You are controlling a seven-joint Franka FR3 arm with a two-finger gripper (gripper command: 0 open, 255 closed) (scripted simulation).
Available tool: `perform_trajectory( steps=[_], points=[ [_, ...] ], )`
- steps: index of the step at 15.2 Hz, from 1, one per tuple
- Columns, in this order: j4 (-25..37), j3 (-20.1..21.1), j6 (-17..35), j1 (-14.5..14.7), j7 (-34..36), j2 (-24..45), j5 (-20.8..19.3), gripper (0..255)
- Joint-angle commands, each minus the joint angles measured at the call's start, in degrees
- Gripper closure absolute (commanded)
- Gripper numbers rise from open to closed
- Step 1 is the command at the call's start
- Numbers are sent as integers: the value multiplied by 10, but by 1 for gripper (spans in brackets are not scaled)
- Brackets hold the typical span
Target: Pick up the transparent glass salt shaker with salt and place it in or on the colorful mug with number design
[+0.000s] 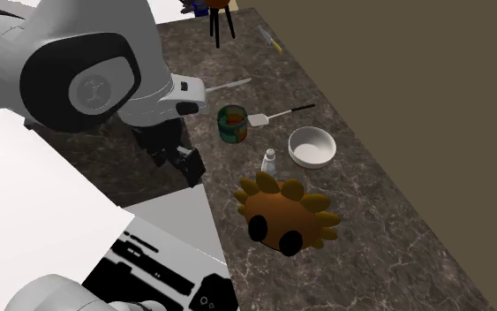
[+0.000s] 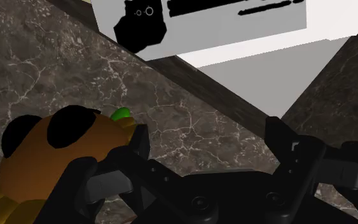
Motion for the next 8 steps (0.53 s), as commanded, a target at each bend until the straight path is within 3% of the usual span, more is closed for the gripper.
perform_trajectory(
  steps=[1, 8],
  points=[
    [0, 0, 0, 0, 0, 0, 0, 0],
    [33, -37, 102, -16, -16, 138, 4, 0]
  ],
)
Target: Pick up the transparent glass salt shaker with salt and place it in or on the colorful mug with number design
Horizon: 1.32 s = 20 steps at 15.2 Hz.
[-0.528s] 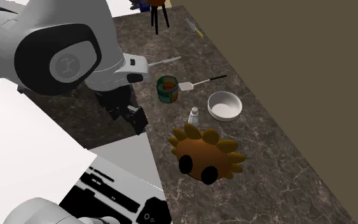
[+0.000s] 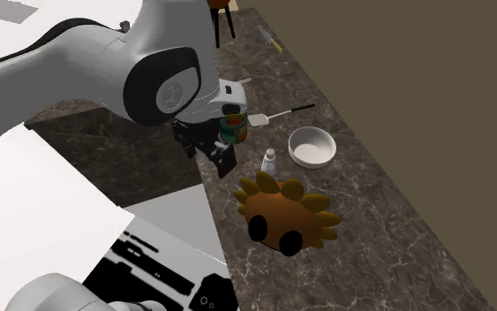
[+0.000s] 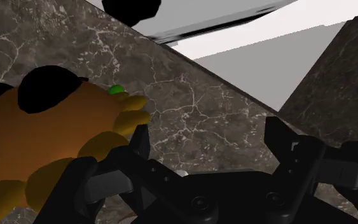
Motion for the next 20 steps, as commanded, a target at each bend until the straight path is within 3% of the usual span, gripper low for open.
perform_trajectory(
  steps=[1, 10, 18, 20],
  points=[
    [16, -8, 29, -2, -3, 45, 5, 0],
    [117, -48, 114, -16, -37, 240, 41, 0],
    [258, -66, 142, -37, -73, 422, 97, 0],
    [254, -65, 149, -38, -74, 426, 98, 0]
  ],
)
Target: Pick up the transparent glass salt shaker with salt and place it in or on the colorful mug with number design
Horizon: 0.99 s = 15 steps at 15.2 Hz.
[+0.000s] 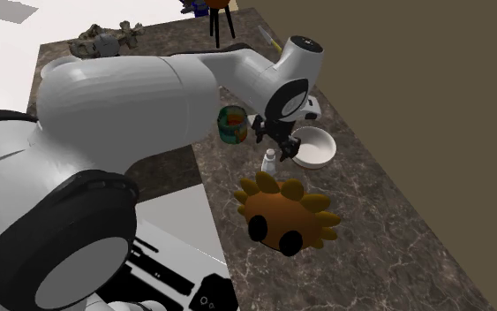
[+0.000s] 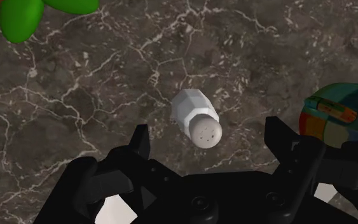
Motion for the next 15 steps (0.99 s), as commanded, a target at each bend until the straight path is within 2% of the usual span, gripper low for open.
perform_trajectory(
  steps=[1, 6, 14, 15],
  points=[
    [-2, 0, 10, -1, -2, 9, 3, 0],
    [-31, 2, 51, 1, -5, 20, 7, 0],
    [-31, 2, 50, 1, -5, 20, 7, 0],
    [-31, 2, 50, 1, -5, 20, 7, 255]
  ],
)
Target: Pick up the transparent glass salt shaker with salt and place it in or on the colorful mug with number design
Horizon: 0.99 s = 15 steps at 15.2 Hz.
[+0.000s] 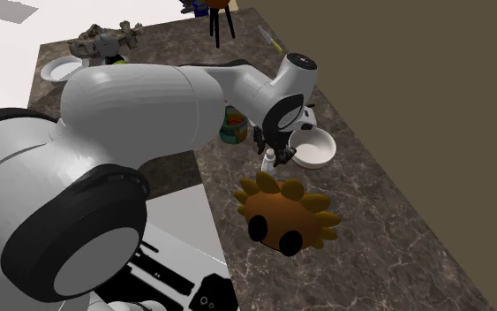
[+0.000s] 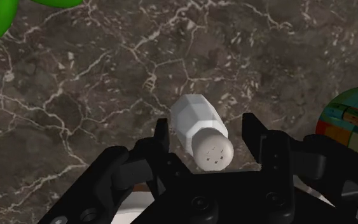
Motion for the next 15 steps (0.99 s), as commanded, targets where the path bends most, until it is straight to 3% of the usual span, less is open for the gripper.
perform_trajectory(
  steps=[1, 9, 15],
  points=[
    [0, 0, 0, 0, 0, 0, 0, 255],
    [0, 0, 0, 0, 0, 0, 0, 255],
    [23, -1, -41, 0, 6, -19, -5, 255]
  ],
)
